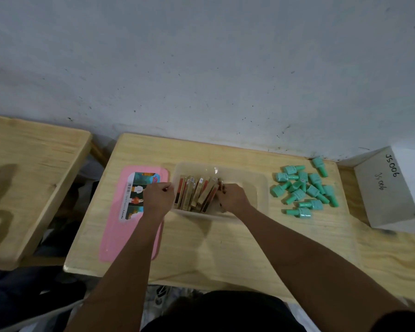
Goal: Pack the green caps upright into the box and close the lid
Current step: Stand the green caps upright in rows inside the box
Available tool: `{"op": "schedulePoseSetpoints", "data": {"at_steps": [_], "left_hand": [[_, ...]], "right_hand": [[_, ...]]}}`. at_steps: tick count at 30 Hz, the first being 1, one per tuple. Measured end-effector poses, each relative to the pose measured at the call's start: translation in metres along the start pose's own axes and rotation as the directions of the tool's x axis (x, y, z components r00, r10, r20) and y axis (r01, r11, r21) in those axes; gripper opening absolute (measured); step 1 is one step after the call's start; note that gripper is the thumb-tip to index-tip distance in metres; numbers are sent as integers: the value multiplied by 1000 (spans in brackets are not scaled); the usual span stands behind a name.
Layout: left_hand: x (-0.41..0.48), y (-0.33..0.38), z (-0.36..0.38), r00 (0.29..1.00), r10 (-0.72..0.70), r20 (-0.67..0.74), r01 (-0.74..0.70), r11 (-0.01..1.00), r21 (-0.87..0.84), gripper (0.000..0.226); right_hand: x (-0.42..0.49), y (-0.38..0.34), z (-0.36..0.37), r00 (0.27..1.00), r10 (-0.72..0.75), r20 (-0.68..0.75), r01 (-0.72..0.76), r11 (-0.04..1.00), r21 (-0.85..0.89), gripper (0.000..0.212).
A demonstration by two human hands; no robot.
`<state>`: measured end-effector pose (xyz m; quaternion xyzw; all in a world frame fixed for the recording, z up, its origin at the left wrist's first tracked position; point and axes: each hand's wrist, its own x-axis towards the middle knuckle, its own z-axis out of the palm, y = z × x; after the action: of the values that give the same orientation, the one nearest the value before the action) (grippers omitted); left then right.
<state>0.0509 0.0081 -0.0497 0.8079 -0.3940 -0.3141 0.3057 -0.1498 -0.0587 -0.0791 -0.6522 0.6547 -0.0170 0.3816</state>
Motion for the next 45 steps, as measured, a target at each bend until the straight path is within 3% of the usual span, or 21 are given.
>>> {"op": "schedulePoseSetpoints", "data": {"at_steps": [4,8,13,16,19,23,27,30,34,37,39,42,45], "left_hand": [[-1,-1,1,1000,15,-6,-14,1000,17,27],[-4,3,3,1000,13,-24,-11,999,53,25],[-8,6,7,996,38,-78,-28,992,126,26],[-10,10,9,994,50,-94,-34,985,168,26],[-10,13,6,996,54,-74,-41,984,171,26],[-23,28,8,985,134,-112,-104,965,240,32],[-37,59,36,879,459,-126,-410,865,289,29],[-51,87,72,764,645,-16,-629,751,199,23],[-65,121,129,684,679,266,-717,692,78,23],[-67,135,168,646,649,402,-734,673,93,27],[-67,145,188,673,581,457,-715,669,203,32],[-63,165,211,712,503,490,-702,493,514,32],[-59,180,232,709,449,544,-703,392,593,28]], "right_hand": [[-12,-16,9,991,-98,87,94,994,52,31],[-33,-13,-7,989,-127,69,125,992,35,32],[-63,15,-29,988,-140,-62,127,975,-180,32],[-82,35,-38,990,-138,-27,121,932,-342,24],[-100,51,-47,981,-194,-21,175,923,-342,33],[-116,70,-59,906,-315,-283,245,935,-256,21],[-122,101,-78,874,-128,-470,112,992,-61,22],[-122,135,-91,884,77,-461,-63,997,45,24],[-117,182,-103,895,210,-394,-191,978,88,29],[-111,203,-109,940,181,-289,-184,983,16,35],[-105,207,-113,965,127,-230,-146,987,-66,39],[-90,206,-120,985,28,-169,-61,979,-192,41],[-75,204,-123,993,-62,-100,30,954,-298,38]]}}
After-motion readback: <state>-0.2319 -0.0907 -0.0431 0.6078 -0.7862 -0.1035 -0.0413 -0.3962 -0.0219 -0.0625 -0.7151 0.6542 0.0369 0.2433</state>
